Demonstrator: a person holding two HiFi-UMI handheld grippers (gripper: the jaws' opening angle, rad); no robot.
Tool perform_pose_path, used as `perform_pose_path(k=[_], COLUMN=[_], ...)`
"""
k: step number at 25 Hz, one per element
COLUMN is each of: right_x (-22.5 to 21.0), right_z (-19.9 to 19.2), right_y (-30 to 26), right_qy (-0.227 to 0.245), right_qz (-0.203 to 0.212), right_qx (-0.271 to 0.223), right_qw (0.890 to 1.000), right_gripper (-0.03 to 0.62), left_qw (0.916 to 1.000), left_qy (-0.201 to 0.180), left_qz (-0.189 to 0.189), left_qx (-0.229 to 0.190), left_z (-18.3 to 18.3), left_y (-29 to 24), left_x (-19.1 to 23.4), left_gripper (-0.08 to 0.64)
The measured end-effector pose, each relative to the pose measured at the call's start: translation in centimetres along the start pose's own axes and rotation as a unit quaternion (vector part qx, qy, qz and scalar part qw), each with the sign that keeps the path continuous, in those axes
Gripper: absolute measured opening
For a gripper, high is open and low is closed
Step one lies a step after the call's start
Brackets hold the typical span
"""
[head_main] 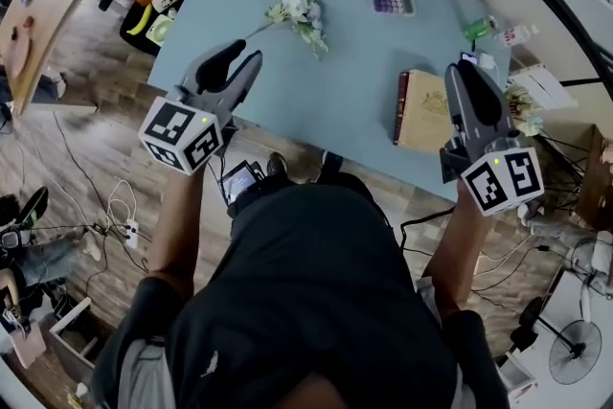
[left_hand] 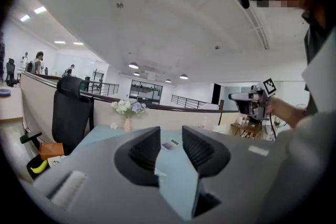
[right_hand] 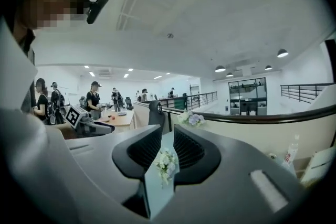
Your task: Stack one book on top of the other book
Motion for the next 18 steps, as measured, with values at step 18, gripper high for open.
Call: perform_pose_path(k=[18], right_x=[9.2], right_z=[2.6], right_y=[3.0], right_qy=[0.033], right_qz=[0.007], right_qx=[-0.034], right_qw=[0.999], right_gripper=[0.063], left_qw=[0.9994], left_qy=[-0.021], left_qz=[0.008], left_qx=[-0.028], left_z=[1.1], left_y=[10.7], left_x=[1.0], left_gripper=[0.176])
Point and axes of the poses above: the fingertips, and each gripper's own axes: y backward along the fingers, x to its left, z out of its top, the point moved 2 cm from there along y, backward along the fingers, and after that the axes turned 2 degrees about -z, right-handed, at the moved point
